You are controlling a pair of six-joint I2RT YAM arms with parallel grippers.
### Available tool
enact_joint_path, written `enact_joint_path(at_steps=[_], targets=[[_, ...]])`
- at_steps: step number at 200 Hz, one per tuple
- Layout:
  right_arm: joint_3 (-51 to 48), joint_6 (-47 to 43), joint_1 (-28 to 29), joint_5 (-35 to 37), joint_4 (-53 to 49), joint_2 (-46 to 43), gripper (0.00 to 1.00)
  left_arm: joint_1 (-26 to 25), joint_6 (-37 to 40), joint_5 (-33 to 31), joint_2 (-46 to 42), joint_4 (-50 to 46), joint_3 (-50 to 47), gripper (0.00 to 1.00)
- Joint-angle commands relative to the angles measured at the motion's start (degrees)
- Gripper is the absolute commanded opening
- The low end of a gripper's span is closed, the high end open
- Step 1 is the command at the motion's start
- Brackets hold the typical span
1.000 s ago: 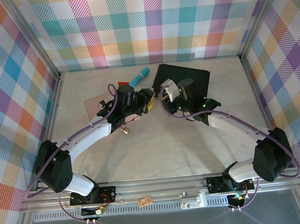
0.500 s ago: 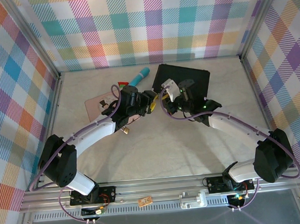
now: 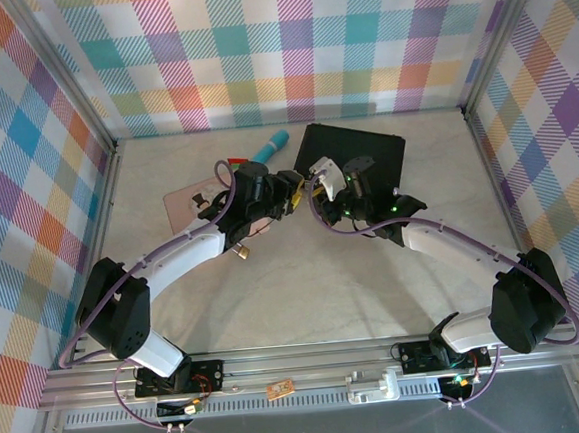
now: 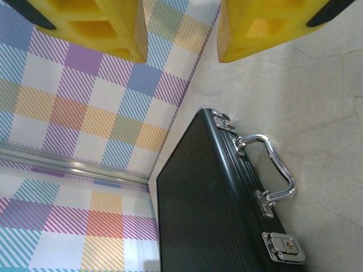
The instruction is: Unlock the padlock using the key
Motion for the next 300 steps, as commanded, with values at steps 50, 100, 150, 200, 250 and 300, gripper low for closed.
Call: enact_joint_path(at_steps=[50, 100, 150, 200, 250, 300], targets=[[-1.5, -0.9, 0.6, 0.3, 2.8, -1.6, 0.00, -1.4, -1.5, -0.1, 1.2, -0.4, 2.0, 0.17], [-0.7, 0.4, 0.5, -0.2, 2.5, -2.6, 0.00, -1.4, -0.4, -0.9, 1.6, -1.0, 0.7, 0.00], [0.7, 13.9, -4.5, -5.2, -0.9, -5.8, 0.42, -0.2, 14.5, 1.6, 2.2, 6.6, 1.0, 0.00], [-1.8, 36.6, -13.8, -21.3, 4.6, -6.3, 0.47, 1.2, 31.8, 8.5, 0.7, 18.4, -1.2, 0.00], [-10.7, 56.2, -15.5, -34.0, 35.0, -2.8, 0.44, 1.3, 42.5, 8.6, -3.7, 22.8, -7.0, 0.00], [-13.8, 61.6, -14.9, -36.7, 47.3, 1.2, 0.42, 1.3, 45.3, 8.9, -6.0, 23.8, -7.7, 0.00]])
